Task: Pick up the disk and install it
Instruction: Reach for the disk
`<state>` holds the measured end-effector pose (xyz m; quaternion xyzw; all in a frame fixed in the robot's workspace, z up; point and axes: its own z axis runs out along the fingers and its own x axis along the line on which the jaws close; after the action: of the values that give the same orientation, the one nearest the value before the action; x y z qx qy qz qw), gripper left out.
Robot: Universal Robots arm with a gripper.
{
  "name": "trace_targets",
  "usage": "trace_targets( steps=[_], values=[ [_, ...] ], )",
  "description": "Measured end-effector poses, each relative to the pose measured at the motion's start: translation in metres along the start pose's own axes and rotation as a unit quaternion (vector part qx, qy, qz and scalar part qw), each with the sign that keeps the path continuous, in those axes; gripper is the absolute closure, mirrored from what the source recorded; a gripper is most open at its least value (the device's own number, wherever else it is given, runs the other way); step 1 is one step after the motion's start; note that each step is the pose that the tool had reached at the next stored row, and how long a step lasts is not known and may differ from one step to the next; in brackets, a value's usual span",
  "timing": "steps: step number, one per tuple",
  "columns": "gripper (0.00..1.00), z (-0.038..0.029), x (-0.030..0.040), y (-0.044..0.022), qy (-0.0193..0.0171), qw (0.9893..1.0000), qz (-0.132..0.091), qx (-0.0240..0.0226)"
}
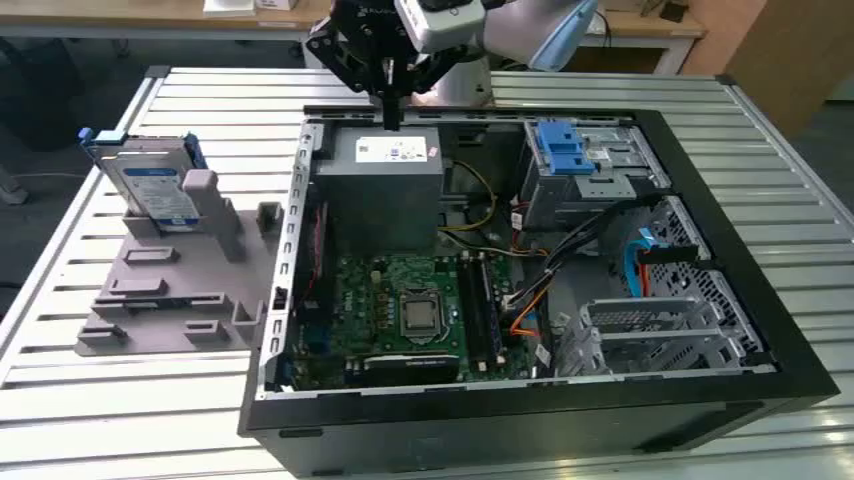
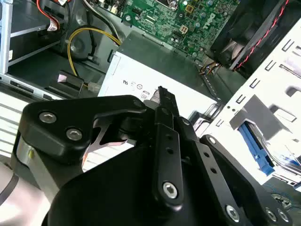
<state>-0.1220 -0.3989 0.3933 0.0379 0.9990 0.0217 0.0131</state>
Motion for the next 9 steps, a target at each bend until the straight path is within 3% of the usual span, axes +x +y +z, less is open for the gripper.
trace_targets(
  steps=[9],
  values=[
    [0.89,0.0,0.0,0.0,0.0,1.0,0.0,0.0]
  ],
)
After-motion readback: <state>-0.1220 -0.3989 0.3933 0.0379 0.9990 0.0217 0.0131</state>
